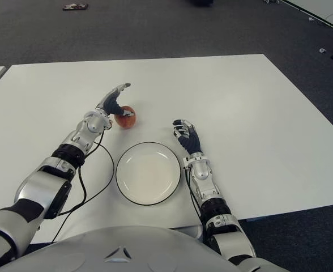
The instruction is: Put the apples into the plate.
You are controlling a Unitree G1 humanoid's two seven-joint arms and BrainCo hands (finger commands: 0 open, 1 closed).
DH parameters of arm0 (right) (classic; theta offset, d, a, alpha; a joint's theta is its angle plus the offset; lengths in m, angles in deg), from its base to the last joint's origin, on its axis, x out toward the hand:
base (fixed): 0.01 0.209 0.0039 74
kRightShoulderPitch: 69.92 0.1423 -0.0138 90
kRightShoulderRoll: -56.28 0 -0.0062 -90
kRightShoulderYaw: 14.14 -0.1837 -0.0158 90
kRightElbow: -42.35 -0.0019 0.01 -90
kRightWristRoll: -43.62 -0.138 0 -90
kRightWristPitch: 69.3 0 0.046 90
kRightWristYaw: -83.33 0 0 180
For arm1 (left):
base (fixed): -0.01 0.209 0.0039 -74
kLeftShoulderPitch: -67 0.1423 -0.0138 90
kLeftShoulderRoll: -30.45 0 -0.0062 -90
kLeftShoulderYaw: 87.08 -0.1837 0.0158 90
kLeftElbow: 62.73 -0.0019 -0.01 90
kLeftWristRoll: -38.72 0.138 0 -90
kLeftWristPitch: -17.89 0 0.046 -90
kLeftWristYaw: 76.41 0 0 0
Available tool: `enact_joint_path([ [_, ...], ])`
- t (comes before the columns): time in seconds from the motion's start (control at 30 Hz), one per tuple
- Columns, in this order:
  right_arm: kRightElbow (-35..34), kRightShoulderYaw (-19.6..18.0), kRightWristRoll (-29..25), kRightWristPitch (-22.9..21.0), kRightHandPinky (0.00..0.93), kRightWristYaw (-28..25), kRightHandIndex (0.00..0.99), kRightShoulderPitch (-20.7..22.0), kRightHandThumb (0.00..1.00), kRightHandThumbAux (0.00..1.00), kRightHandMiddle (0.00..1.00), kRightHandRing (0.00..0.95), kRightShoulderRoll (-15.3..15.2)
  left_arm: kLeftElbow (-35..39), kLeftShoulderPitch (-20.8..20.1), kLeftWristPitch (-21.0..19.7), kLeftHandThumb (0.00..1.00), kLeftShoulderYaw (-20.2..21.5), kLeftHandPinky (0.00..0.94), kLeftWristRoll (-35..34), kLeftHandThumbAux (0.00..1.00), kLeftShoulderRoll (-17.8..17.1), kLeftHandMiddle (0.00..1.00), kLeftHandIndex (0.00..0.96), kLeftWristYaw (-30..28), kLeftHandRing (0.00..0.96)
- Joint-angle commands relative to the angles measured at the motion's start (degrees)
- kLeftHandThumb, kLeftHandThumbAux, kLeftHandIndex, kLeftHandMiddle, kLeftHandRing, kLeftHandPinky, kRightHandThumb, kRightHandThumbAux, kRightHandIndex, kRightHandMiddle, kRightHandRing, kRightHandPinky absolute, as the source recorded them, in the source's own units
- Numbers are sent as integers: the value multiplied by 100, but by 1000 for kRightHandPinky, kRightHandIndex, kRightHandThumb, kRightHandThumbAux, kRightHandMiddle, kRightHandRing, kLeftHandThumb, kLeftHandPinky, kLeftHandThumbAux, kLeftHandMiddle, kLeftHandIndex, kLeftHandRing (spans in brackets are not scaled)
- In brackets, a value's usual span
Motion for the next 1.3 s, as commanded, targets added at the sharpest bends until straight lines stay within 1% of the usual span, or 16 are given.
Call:
enact_joint_path([
  [0.03,247,59,53,-401,332,-71,292,-400,658,660,323,314,29,-216,-6,-109,0,-92,0,100,220,-3,0,0,61,0],
  [0.37,246,51,43,-356,344,-83,287,-399,675,661,330,325,23,-345,-24,-75,0,-113,0,103,203,34,0,0,103,0],
  [0.6,255,17,-9,-389,341,-101,286,-397,663,665,331,324,33,-377,-6,-61,0,-141,0,84,191,50,0,0,55,0],
  [0.77,254,1,4,-353,337,-42,283,-405,673,667,332,325,44,-418,5,-48,0,-162,0,59,193,71,0,0,46,0],
  [0.9,241,49,131,-301,340,69,280,-413,678,668,336,330,16,-499,14,-34,0,-182,0,51,196,108,0,0,71,0],
  [1.3,207,69,155,-294,348,24,277,-422,683,668,343,337,-25,-635,-23,-85,0,-253,0,87,218,177,0,0,95,0],
])
